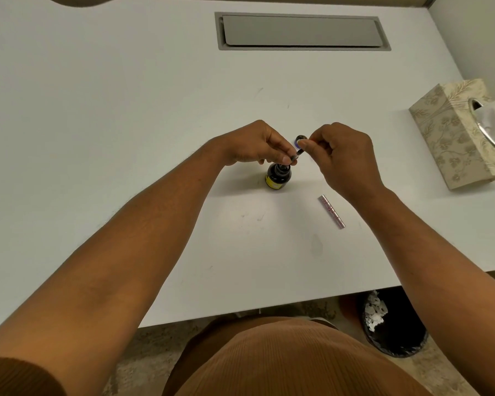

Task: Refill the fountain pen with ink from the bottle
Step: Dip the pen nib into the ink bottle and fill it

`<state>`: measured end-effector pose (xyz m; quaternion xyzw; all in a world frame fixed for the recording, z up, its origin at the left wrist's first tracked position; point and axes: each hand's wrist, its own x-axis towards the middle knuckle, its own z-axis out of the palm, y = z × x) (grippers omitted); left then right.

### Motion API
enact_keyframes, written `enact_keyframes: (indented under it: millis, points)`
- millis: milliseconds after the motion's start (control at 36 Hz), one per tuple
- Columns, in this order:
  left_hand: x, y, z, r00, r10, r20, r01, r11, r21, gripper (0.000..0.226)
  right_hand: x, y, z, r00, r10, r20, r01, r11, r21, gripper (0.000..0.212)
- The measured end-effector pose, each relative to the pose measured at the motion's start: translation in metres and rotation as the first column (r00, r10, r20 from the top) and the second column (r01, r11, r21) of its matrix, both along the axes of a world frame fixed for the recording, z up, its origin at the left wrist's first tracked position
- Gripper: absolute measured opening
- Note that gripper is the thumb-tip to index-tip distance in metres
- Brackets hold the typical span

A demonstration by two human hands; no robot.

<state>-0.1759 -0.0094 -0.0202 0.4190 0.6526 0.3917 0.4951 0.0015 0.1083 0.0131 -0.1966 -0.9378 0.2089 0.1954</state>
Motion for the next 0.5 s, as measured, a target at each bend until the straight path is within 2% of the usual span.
enact_keyframes:
  millis: [250, 500]
  points:
    - [0.0006, -0.0013, 0.0001, 1.000, 0.001, 0.010, -0.001, 1.000, 0.003, 0.016, -0.0007, -0.0006, 0.0023, 0.999, -0.034, 0.004, 0.034, 0.999, -0.026, 0.031]
    - [0.0013, -0.0011, 0.0007, 0.999, 0.024, 0.025, -0.024, 1.000, -0.009, 0.015, 0.0064, -0.0007, 0.0057, 0.999, 0.029, -0.012, -0.029, 1.000, 0.006, 0.018]
